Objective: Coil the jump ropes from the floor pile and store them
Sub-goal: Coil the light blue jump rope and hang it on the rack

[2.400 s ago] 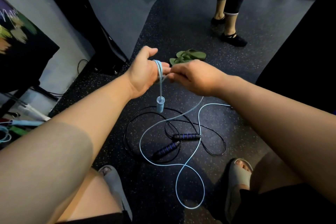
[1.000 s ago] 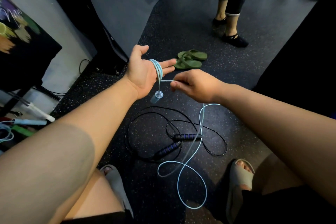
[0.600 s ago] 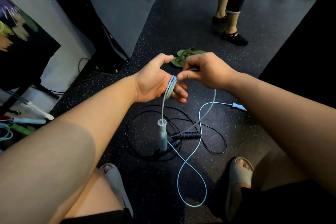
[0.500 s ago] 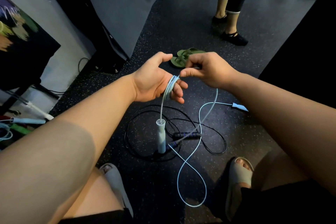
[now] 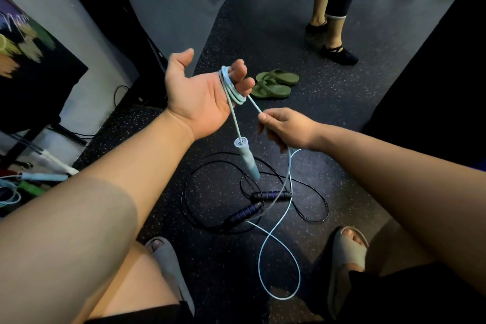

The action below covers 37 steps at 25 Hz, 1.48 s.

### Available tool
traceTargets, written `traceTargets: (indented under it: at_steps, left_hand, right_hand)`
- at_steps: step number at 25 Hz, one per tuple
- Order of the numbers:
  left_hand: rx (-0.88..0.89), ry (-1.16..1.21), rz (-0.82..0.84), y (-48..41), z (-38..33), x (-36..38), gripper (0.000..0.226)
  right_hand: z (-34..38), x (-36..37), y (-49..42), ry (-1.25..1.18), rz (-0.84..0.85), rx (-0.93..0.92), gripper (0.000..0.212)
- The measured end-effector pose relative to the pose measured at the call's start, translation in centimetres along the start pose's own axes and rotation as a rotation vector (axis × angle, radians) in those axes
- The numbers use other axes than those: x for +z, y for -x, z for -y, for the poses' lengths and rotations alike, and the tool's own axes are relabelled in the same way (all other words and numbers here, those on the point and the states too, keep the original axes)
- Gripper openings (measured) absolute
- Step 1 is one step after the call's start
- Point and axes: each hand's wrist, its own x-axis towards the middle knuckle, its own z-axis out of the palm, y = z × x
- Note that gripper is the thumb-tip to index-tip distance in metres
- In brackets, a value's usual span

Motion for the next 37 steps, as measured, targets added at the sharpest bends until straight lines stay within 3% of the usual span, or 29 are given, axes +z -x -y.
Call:
traceTargets:
  at_steps: [4, 7, 12, 15, 18, 22, 26, 31, 37]
  left_hand:
    - [0.141, -0.068, -0.12, -0.4, 0.1, 0.0, 0.069]
    - [0.173, -0.087, -0.21, -1.1, 0.5, -0.4, 0.072]
    - [0.01, -0.61, -0.403, -1.6, 2.2, -0.9, 0.064]
    - [-0.135, -0.774, -0.341, -2.0, 2.9, -1.7, 0.075]
    - [-0.292, -0.882, -0.118, -1.4, 3.3, -1.1, 0.079]
    - [-0.392, -0.854, 0.018, -0.4, 3.2, 0.5, 0.078]
    - [-0.446, -0.802, 0.089, -0.2, 2.6, 1.0, 0.071]
    - [-0.277, -0.475, 0.063, 0.0, 1.8, 1.1, 0.065]
    - [-0.037, -0.127, 0.002, -0.1, 0.9, 0.4, 0.065]
  right_hand:
    - [1.3, 0.2, 0.5, 0.26, 0.135, -0.021, 0.031]
    - [2.6, 0.2, 0.7, 0.487, 0.143, -0.127, 0.03]
    - [3.7, 0.1, 0.9, 0.605, 0.082, -0.26, 0.03]
    - [4.3, -0.6, 0.9, 0.593, 0.014, -0.353, 0.028]
    - [4.4, -1.6, 0.8, 0.583, -0.109, -0.414, 0.032]
    - [4.2, -3.1, 0.6, 0.525, -0.222, -0.499, 0.047]
    - [3.2, -3.7, 0.1, 0.413, -0.28, -0.483, 0.041]
    - [0.9, -3.0, -0.5, 0.275, -0.261, -0.27, 0.039]
    - [-0.7, -1.7, -0.8, 0.118, -0.086, -0.024, 0.04]
